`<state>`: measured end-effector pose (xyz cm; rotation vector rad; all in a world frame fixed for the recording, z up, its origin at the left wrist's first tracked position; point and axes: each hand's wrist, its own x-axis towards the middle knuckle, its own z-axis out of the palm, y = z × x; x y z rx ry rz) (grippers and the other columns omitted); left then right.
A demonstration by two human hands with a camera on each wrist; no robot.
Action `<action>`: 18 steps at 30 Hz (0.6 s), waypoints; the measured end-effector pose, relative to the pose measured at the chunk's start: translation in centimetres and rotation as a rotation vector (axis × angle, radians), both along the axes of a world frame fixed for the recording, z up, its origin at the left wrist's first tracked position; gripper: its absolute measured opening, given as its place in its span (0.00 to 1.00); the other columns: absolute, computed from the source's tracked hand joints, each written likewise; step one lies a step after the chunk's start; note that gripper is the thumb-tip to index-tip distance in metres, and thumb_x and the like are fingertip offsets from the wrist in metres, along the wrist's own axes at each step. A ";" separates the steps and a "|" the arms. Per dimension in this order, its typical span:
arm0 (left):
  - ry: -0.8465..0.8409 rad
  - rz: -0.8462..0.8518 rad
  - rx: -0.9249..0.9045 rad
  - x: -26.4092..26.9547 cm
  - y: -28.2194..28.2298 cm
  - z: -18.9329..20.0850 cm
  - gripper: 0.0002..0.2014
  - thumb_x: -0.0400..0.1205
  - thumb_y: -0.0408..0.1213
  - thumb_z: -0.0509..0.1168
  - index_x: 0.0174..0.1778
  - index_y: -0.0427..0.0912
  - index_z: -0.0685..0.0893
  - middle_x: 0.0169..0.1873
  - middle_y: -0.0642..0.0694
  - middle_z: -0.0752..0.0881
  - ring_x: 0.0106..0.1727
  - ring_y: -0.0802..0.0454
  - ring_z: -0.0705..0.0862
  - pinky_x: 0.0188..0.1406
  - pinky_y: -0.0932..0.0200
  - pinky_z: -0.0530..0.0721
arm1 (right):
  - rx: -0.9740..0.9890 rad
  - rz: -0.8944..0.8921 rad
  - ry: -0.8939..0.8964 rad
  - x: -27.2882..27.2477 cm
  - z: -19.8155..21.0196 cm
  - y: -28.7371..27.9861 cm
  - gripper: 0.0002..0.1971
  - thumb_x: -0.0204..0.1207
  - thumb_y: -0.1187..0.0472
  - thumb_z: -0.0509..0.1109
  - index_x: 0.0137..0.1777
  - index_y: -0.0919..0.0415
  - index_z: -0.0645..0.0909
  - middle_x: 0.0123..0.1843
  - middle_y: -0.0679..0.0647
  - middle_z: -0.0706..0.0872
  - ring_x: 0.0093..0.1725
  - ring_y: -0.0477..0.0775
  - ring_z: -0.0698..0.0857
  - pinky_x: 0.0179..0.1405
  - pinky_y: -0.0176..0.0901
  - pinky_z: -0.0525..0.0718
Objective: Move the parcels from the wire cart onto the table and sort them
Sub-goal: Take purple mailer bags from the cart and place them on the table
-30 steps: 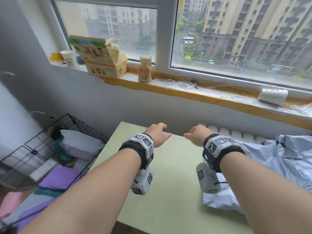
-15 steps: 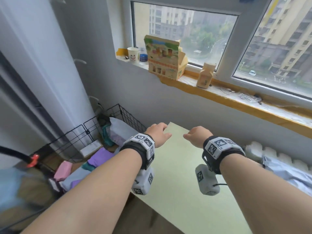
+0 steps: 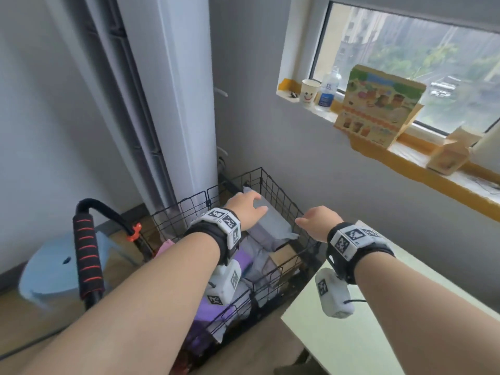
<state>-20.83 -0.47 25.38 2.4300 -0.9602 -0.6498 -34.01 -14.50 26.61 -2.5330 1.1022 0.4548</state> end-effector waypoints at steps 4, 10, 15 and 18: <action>0.016 0.081 0.023 4.8 4.2 -1.9 0.24 0.83 0.50 0.61 0.74 0.46 0.73 0.72 0.41 0.76 0.72 0.43 0.75 0.71 0.50 0.73 | 0.044 0.030 -0.019 4.7 -1.6 3.0 0.21 0.82 0.49 0.60 0.61 0.64 0.84 0.60 0.60 0.86 0.57 0.60 0.84 0.49 0.42 0.77; 0.037 0.225 0.028 9.5 9.5 -5.2 0.22 0.84 0.47 0.62 0.73 0.43 0.74 0.72 0.43 0.78 0.72 0.45 0.76 0.70 0.55 0.73 | 0.096 0.064 -0.011 9.1 -4.5 6.9 0.20 0.82 0.49 0.61 0.60 0.63 0.85 0.58 0.61 0.87 0.56 0.60 0.85 0.56 0.46 0.83; 0.055 0.301 0.071 11.0 11.7 -7.9 0.20 0.82 0.47 0.63 0.69 0.44 0.77 0.68 0.40 0.79 0.67 0.42 0.79 0.66 0.53 0.76 | 0.142 0.074 0.002 10.8 -6.6 8.5 0.19 0.82 0.49 0.62 0.59 0.62 0.84 0.59 0.61 0.87 0.60 0.61 0.84 0.58 0.47 0.80; 0.075 0.324 0.079 11.3 11.7 -9.2 0.21 0.82 0.46 0.63 0.71 0.45 0.75 0.69 0.39 0.78 0.69 0.41 0.77 0.69 0.52 0.75 | 0.162 0.077 0.050 11.8 -7.8 8.9 0.20 0.83 0.49 0.61 0.62 0.63 0.84 0.59 0.60 0.87 0.59 0.59 0.84 0.59 0.47 0.81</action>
